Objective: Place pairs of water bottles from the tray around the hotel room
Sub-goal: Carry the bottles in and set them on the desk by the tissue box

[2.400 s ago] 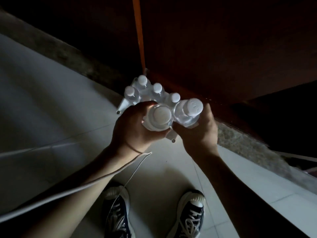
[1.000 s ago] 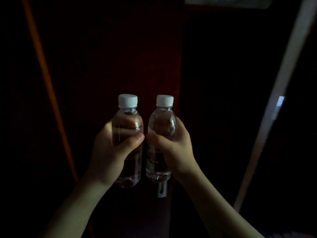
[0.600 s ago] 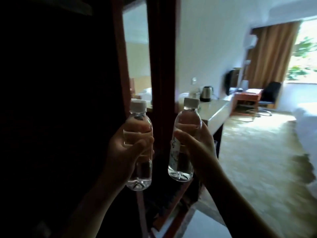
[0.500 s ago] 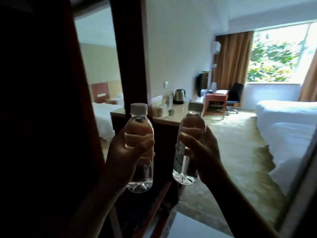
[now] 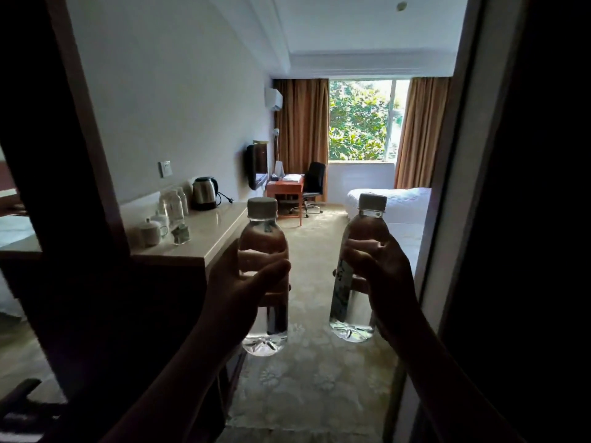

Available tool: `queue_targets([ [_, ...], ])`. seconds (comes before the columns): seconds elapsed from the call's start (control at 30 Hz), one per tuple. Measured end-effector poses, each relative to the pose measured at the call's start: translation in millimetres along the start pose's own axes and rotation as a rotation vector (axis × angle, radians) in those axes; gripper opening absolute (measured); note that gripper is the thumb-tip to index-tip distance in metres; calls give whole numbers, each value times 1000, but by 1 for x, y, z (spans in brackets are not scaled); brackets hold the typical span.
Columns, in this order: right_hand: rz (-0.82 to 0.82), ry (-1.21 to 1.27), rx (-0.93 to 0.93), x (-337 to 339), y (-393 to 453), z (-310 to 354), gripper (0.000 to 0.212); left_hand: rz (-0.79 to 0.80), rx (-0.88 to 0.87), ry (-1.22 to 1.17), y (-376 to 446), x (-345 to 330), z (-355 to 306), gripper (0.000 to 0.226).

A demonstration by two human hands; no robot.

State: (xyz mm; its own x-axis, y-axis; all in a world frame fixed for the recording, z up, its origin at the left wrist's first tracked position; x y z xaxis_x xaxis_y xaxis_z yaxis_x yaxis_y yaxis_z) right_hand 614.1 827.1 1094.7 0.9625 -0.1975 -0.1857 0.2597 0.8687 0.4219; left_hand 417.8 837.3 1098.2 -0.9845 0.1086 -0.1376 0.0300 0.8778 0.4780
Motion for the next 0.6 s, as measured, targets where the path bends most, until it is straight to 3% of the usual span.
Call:
queue_targets([
  [0.17,-41,-22,-15,-9,61,-46,51,1,1,-54,66,8,47,41],
  [0.3,-54,-24,-31,-36,123,-88,37,18,-4,-54,134,30,92,57],
  [0.47,-50,-52,7,-80,221,-125,22,24,-36,-77,247,61,132,57],
  [0.6,-67,-89,20,-99,300,-148,22,45,-34,-100,334,74,157,60],
])
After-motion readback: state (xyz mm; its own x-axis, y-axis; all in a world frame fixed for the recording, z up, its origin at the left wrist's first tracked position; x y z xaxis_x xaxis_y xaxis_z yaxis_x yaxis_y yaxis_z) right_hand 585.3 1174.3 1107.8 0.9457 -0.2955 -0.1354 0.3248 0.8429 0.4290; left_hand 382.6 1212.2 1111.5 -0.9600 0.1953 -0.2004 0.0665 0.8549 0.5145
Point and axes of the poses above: each hand's wrist, its own y-axis towards the middle knuckle, its own x-axis out of the back of the hand, z = x × y, the point moved 2 cm from there along y, towards the middle knuckle, and after that the axes turned 4 degrees about -x, right-handed, at the moved point
